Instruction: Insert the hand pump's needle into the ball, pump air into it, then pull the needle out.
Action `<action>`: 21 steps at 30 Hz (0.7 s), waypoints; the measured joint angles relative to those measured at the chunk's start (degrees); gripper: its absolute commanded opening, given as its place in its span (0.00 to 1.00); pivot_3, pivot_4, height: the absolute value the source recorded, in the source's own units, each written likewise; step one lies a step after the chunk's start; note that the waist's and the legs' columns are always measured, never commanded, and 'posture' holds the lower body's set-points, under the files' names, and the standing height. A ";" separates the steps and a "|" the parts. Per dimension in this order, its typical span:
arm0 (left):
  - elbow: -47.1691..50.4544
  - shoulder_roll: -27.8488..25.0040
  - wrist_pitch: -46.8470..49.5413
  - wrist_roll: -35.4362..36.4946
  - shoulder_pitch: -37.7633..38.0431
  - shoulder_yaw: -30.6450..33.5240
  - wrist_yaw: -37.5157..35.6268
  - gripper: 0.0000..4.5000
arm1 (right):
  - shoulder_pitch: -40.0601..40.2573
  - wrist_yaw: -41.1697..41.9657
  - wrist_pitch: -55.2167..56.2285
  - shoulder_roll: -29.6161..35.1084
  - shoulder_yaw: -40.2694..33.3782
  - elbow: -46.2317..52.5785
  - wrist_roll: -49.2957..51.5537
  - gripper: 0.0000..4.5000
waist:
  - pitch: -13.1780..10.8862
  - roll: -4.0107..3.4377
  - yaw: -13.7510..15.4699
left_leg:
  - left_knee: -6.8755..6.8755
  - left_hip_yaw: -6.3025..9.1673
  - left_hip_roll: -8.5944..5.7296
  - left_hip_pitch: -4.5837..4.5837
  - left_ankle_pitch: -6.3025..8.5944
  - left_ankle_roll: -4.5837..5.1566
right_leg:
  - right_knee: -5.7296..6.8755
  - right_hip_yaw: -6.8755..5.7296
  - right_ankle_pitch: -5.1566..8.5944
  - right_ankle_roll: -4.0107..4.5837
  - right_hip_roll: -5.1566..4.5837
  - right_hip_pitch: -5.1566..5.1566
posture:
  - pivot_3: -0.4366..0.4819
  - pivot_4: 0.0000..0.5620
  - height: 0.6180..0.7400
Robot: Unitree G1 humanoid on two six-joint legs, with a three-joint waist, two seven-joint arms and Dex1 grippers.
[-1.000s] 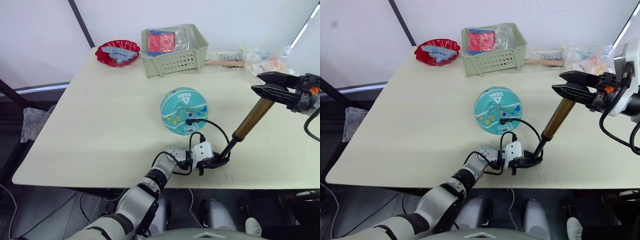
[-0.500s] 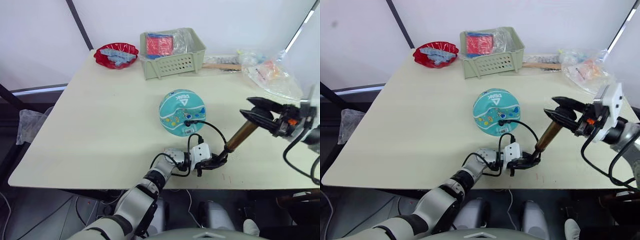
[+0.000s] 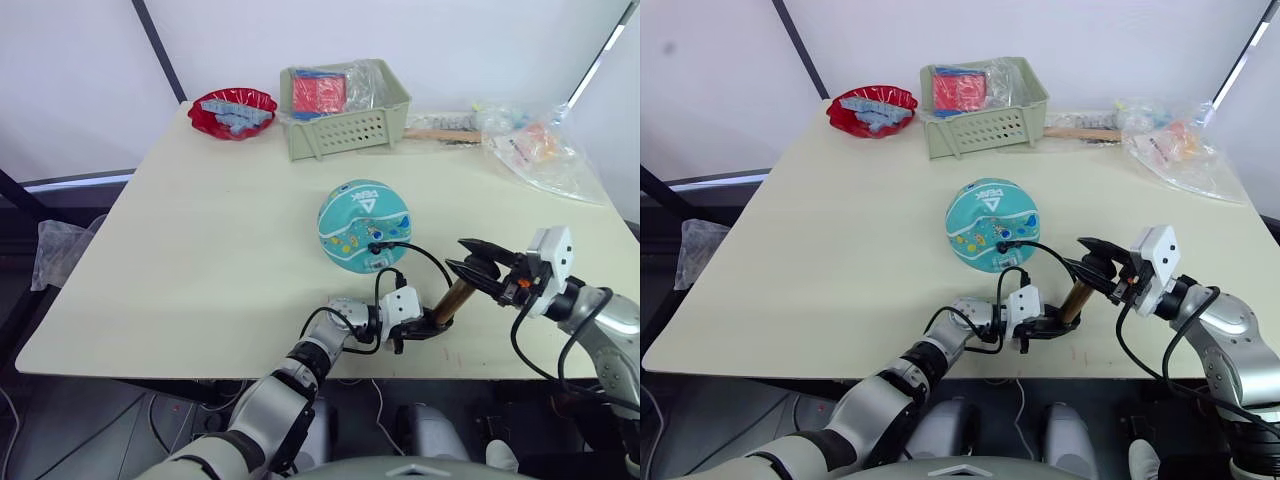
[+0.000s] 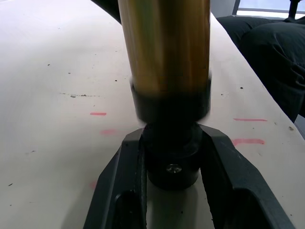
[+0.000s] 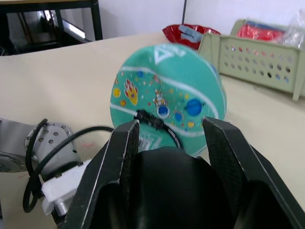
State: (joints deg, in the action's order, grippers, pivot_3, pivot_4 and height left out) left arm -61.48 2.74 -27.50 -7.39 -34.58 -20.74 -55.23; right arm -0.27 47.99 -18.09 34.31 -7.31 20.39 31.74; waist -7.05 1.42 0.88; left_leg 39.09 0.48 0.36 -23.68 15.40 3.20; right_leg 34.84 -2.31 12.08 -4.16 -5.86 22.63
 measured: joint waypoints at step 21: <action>0.08 0.46 0.15 1.03 -0.42 0.17 -0.79 0.23 | -10.57 -7.02 -19.07 5.77 -11.65 4.03 17.49 0.35 | -0.80 -0.90 0.08 | 0.01 -0.06 -0.07 -0.13 -0.01 0.01 | 0.00 0.02 -0.01 0.00 -0.05 0.05 | 0.48 0.27 0.98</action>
State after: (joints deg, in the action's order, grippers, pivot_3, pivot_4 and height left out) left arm -61.40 3.20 -27.35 -6.36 -35.00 -20.58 -56.01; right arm -10.84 40.97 -37.16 40.08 -18.96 24.42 49.24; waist -7.85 0.52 0.96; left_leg 39.10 0.41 0.30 -23.81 15.40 3.21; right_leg 34.85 -2.28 12.07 -4.16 -5.90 22.68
